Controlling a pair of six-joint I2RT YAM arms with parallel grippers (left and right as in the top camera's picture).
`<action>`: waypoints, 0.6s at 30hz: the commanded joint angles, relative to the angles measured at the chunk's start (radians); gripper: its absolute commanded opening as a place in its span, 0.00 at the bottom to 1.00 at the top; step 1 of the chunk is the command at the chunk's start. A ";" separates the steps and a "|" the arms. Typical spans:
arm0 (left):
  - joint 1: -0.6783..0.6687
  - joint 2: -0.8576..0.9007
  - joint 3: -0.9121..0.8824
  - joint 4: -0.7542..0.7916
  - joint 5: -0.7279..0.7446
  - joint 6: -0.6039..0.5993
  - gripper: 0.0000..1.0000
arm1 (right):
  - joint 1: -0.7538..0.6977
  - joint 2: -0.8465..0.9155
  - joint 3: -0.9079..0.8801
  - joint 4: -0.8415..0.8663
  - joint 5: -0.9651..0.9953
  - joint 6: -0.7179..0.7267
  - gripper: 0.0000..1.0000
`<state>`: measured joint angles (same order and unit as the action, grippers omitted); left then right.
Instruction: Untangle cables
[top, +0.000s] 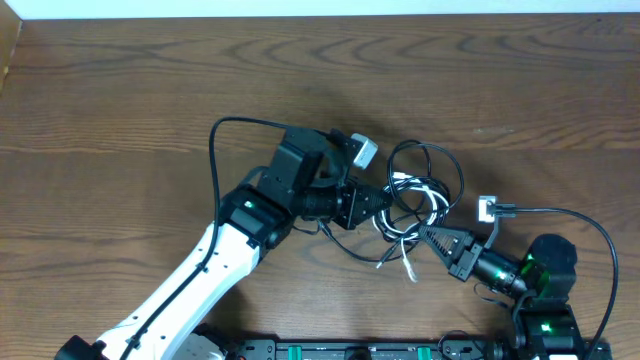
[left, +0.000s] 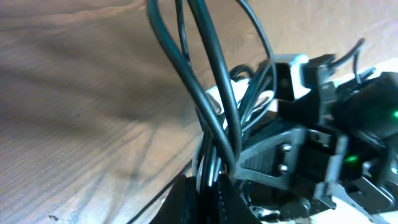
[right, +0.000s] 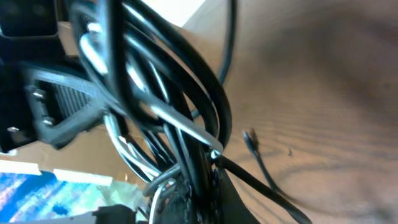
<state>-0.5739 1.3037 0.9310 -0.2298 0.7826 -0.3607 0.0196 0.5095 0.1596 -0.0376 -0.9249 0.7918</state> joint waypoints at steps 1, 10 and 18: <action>0.086 -0.014 0.010 0.012 0.037 0.023 0.08 | 0.001 0.001 0.007 -0.077 0.119 -0.095 0.01; 0.272 -0.013 0.010 0.011 0.040 -0.054 0.08 | 0.001 0.001 0.007 -0.192 0.230 -0.133 0.01; 0.281 -0.013 0.010 0.011 0.036 -0.055 0.07 | 0.001 0.001 0.007 -0.265 0.297 -0.135 0.01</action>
<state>-0.3038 1.3037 0.9279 -0.2279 0.8318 -0.4080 0.0219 0.5106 0.1665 -0.2760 -0.6964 0.6792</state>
